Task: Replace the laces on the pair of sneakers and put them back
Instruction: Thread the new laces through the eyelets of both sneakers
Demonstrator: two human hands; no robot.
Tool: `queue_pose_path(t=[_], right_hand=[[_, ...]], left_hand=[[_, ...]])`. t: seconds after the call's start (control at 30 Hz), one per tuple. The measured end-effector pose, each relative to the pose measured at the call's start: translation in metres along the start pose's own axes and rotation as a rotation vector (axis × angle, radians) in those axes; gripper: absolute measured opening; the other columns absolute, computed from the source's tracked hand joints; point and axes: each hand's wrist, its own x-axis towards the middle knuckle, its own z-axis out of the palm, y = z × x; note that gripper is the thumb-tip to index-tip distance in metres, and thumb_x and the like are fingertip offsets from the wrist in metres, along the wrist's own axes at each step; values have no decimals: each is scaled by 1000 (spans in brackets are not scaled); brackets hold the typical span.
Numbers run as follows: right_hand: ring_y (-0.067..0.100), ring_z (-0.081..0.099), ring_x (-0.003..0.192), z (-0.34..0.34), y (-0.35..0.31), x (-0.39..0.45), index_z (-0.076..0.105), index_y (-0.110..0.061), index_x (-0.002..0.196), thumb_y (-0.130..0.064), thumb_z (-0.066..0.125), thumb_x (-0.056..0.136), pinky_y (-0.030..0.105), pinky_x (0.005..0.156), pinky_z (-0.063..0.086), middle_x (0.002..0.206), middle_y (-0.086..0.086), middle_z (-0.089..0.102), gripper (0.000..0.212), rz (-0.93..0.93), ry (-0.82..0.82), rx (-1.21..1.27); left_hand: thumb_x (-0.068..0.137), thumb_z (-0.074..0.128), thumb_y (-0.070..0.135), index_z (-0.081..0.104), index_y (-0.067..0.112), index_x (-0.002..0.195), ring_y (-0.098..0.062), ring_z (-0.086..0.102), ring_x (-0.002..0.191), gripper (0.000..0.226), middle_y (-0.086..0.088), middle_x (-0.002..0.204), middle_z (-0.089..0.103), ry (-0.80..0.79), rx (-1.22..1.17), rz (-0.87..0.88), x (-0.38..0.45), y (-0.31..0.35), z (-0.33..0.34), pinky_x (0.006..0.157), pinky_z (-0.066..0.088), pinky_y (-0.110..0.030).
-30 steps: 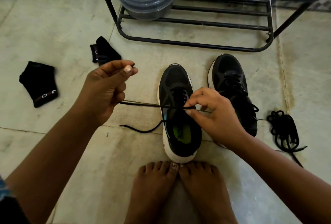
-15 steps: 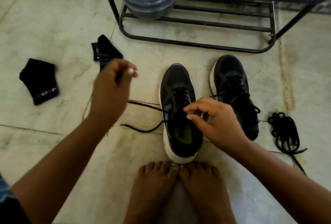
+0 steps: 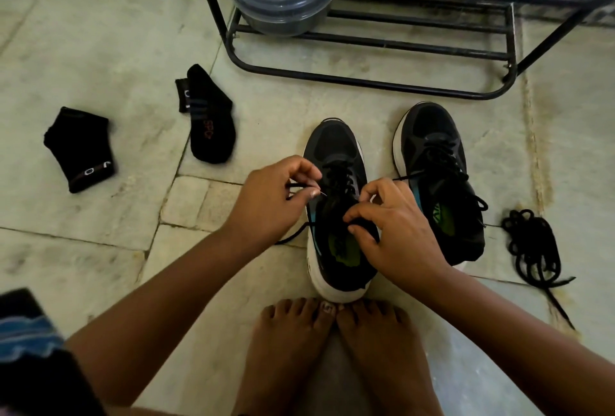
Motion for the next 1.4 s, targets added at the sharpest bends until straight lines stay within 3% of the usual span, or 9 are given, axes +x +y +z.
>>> queue_pose_path(t=[0.17, 0.47, 0.6, 0.7, 0.8, 0.93, 1.03, 1.2, 1.4], right_hand=[[6, 32, 98, 0, -1, 0, 71, -22, 96, -21, 69, 82, 7, 76, 26, 104, -4, 47, 15, -2, -30, -10], [10, 36, 99, -1, -3, 1, 71, -20, 98, -19, 67, 83, 7, 75, 26, 105, -2, 47, 15, 1, -38, 11], [8, 34, 100, 0, -5, 2, 70, -19, 102, -18, 65, 85, 7, 76, 27, 104, -6, 42, 18, 15, -51, 31], [4, 34, 103, 2, -8, 5, 71, -20, 102, -14, 64, 87, 5, 79, 28, 103, -9, 40, 18, 130, -46, 203], [3, 40, 101, 2, -12, 8, 71, -23, 94, -13, 64, 86, 2, 77, 32, 102, -9, 45, 15, 242, -5, 335], [3, 45, 97, 1, -15, 9, 64, -28, 86, -16, 67, 84, 2, 75, 35, 101, -10, 46, 13, 264, 19, 385], [6, 46, 98, -1, -15, 8, 60, -25, 91, -22, 68, 83, 13, 78, 41, 102, -10, 45, 12, 192, 37, 269], [24, 52, 92, 3, -16, 12, 65, -11, 93, -23, 69, 79, 35, 66, 52, 103, 7, 54, 19, -11, 109, -119], [23, 47, 102, 3, -15, 18, 67, -13, 101, -27, 66, 84, 32, 75, 49, 110, 5, 50, 23, 44, 71, -107]], left_hand=[[82, 70, 13, 53, 26, 90, 9, 59, 81, 23, 13, 77, 69, -46, 5, 40, 8, -8, 9, 67, 34, 3], [80, 69, 11, 43, 34, 78, 2, 60, 82, 35, 12, 75, 67, -67, 71, 94, 6, -1, 9, 70, 40, -3], [80, 71, 15, 54, 31, 86, -2, 59, 81, 24, 18, 73, 65, -81, 134, 121, 6, 0, 14, 77, 50, -23], [78, 74, 21, 61, 31, 84, -3, 60, 83, 17, 19, 74, 64, -66, 165, 105, 7, -1, 16, 80, 52, -33], [79, 73, 23, 70, 27, 82, -3, 60, 83, 6, 11, 82, 70, -54, 144, 66, 6, -5, 15, 81, 51, -27], [81, 72, 18, 76, 20, 86, 3, 57, 76, 7, 14, 79, 68, -61, 126, 43, 5, -4, 15, 71, 39, -2], [82, 70, 16, 77, 19, 91, 1, 61, 83, 12, 9, 90, 71, -89, 95, 54, 6, -7, 17, 77, 44, -5], [81, 72, 25, 72, 21, 106, -3, 56, 104, 25, 6, 118, 64, -152, 197, 118, 1, -7, 20, 89, 42, -14], [84, 66, 33, 72, 19, 108, -8, 57, 105, 28, 5, 117, 66, -48, 322, 110, -6, -6, 27, 88, 42, -18]])
